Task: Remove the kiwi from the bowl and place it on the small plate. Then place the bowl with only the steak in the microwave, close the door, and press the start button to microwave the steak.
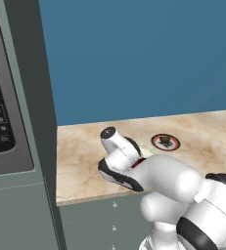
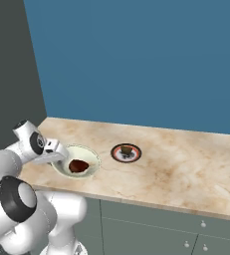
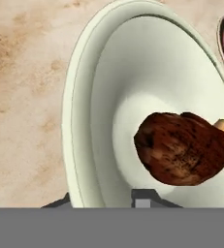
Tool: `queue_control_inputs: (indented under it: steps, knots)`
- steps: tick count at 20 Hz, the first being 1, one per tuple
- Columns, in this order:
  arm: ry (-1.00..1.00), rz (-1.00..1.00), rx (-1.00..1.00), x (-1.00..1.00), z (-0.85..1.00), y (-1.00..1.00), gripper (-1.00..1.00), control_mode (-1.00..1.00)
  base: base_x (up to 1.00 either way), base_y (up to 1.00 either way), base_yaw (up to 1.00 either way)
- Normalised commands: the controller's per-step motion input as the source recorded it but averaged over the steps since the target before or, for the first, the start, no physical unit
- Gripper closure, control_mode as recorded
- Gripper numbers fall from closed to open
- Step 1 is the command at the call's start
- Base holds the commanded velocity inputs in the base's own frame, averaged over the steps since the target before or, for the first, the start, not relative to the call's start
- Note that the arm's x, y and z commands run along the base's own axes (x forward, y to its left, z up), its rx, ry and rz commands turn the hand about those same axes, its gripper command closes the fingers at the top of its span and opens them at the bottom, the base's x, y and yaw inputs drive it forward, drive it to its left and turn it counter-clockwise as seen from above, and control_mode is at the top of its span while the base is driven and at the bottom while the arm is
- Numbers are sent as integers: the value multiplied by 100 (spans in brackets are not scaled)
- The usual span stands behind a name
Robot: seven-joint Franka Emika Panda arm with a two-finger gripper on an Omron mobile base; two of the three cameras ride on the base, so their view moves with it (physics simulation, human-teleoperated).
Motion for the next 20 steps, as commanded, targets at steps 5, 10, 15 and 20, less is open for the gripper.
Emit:
queue_control_inputs:
  steps: [5,10,15,20]
  knots:
    - [-9,8,-4,-32,47,0,100,-100,0,0,0]
    - [-4,8,-14,-26,52,0,100,-100,0,0,0]
    - [0,9,-26,-37,64,0,100,-100,0,0,0]
    - [0,5,-28,-32,64,0,100,-100,0,0,0]
